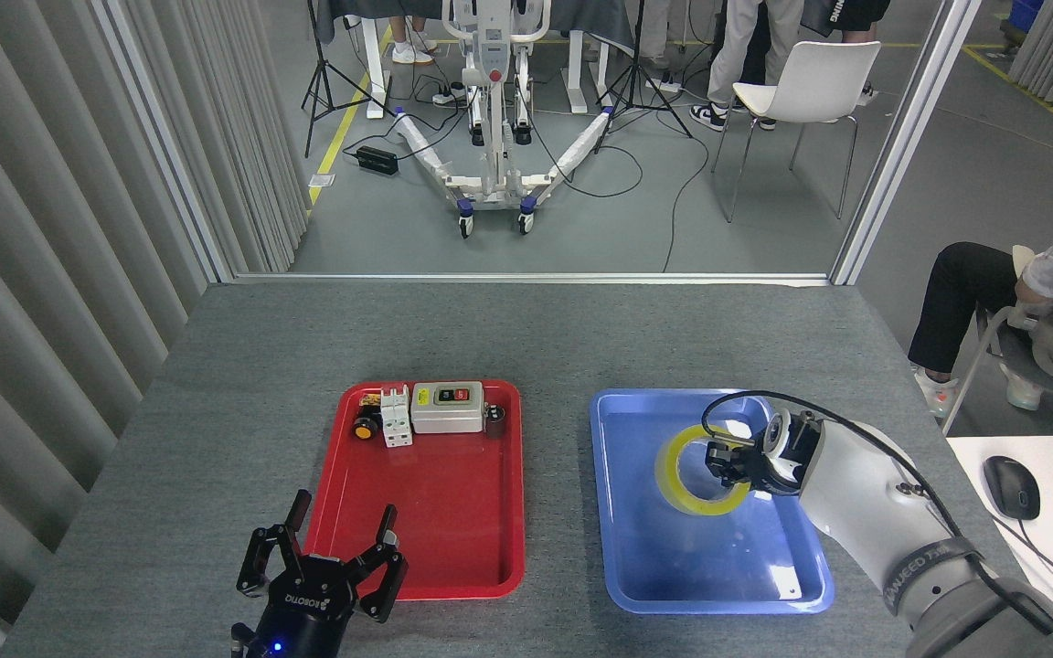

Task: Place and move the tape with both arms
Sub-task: 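Lower the tape roll into the blue tray and release it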

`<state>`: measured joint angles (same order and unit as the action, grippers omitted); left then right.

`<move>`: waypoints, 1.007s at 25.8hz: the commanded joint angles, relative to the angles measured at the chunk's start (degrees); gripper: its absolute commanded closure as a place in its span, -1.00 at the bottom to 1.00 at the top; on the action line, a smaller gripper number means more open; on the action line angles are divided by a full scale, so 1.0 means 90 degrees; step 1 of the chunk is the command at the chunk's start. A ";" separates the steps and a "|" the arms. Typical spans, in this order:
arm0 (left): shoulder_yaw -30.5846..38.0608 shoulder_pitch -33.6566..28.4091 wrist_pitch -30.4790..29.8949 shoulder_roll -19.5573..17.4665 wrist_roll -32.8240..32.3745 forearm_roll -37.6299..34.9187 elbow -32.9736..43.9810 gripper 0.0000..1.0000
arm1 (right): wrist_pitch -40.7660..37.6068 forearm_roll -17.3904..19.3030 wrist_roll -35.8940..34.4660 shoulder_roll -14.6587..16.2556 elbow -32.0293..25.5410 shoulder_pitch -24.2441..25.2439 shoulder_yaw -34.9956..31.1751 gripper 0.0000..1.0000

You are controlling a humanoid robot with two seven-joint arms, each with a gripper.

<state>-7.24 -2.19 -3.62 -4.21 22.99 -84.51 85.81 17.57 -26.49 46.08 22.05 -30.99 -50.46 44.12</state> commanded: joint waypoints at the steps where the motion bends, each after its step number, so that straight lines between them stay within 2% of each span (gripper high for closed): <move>1: 0.0131 -0.0059 -0.0047 -0.0157 0.0170 -0.0434 0.0026 -0.99 | 0.0011 -0.0016 -0.0022 -0.0028 0.0074 -0.0028 0.0020 0.49; 5: 0.0580 -0.0323 -0.0554 -0.0333 0.0121 -0.0395 0.0466 -0.99 | -0.0008 -0.0016 -0.0188 -0.0028 0.0074 -0.0009 0.0020 0.46; 7: 0.0805 -0.0362 -0.0994 -0.0265 0.0023 -0.0395 0.0466 -0.99 | -0.0008 -0.0016 -0.0218 -0.0028 0.0074 0.0020 0.0020 0.44; 10: 0.0932 -0.0401 -0.1160 -0.0030 -0.0650 -0.0307 0.0456 -0.99 | -0.0047 -0.0016 -0.0218 -0.0018 0.0074 0.0050 0.0010 0.36; 14: 0.0951 -0.0362 -0.1170 -0.0020 -0.0787 0.0006 0.0388 -0.99 | -0.0077 -0.0036 -0.0227 -0.0008 0.0074 0.0069 0.0010 0.23; 20: 0.0951 -0.0362 -0.1072 0.0058 -0.0650 0.0025 0.0368 -0.99 | -0.0086 -0.0065 -0.0315 -0.0028 0.0064 0.0108 0.0010 0.04; 26: 0.1059 -0.0391 -0.0652 0.0517 -0.0650 0.0025 0.0349 -0.99 | -0.0135 -0.0251 -0.0335 -0.0125 -0.0141 0.0362 -0.0068 -0.10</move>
<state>2.05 -5.59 -11.40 -1.43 17.09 -84.28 88.97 16.71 -28.01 43.22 21.21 -31.20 -48.01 43.75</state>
